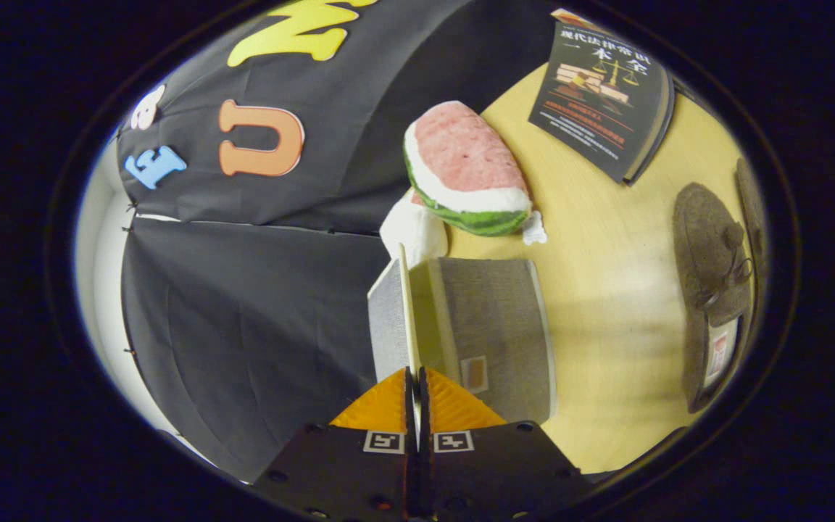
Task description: Open the storage box then place both shoes into the box .Put the left shoe in first, then the right shoe, with the right side of both shoes facing outward in a uniform manner.
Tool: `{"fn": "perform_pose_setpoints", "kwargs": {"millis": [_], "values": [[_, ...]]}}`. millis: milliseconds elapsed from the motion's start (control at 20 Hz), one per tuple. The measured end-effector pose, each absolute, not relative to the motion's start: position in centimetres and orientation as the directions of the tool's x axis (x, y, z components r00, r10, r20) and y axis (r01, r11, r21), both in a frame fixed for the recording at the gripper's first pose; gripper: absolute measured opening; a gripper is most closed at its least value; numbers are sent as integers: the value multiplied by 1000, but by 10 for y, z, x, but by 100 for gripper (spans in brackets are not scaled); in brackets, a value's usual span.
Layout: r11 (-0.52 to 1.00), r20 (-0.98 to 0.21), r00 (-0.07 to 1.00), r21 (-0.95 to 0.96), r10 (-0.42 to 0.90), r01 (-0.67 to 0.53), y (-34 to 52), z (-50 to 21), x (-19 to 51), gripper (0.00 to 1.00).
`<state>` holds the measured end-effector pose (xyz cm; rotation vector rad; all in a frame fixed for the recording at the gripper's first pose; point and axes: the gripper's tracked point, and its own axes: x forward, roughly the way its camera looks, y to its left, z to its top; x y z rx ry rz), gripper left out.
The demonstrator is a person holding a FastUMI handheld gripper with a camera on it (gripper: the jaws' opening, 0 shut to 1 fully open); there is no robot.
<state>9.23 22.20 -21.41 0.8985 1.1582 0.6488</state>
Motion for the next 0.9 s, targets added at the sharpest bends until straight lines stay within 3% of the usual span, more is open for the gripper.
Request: {"fn": "perform_pose_setpoints", "kwargs": {"millis": [450, 900], "values": [[437, -390, 306, 894, 868, -99, 287, -118, 84, 0], [428, -391, 244, 896, 887, -121, 385, -97, 77, 0]]}}
